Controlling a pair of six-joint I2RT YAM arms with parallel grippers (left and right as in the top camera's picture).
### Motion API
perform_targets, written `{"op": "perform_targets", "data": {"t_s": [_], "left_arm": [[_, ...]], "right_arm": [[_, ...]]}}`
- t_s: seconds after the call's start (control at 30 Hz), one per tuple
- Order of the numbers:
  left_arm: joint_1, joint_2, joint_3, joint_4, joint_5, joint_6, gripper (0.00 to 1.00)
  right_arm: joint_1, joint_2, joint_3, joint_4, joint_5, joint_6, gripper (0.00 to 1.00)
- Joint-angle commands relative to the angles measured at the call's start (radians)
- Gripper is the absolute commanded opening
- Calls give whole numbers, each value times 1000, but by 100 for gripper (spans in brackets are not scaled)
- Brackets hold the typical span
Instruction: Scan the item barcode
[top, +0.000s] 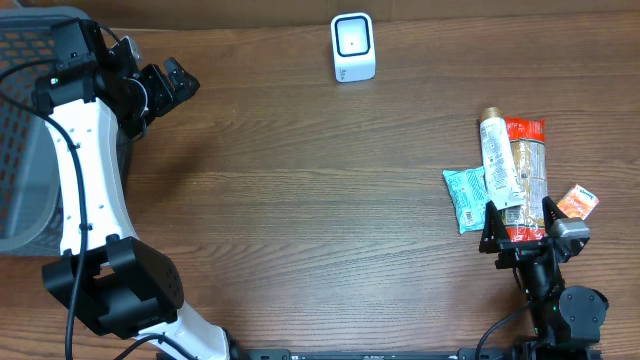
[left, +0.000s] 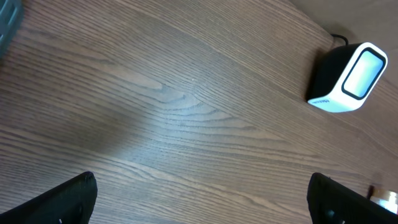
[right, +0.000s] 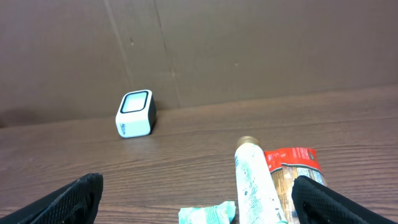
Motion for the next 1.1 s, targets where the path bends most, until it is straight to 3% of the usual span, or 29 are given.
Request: {"op": "perform_targets", "data": {"t_s": [0.0, 0.53, 1.07], "left_arm": [[3, 1, 26, -2, -3, 15, 100], [-20, -28, 26, -2, -3, 15, 100], [-106, -494, 26, -2, -3, 15, 100]], "right_arm": [[-1, -11, -10, 4, 13, 0, 100], [-1, -11, -10, 4, 13, 0, 100], [-1, -11, -10, 4, 13, 0, 100]]}}
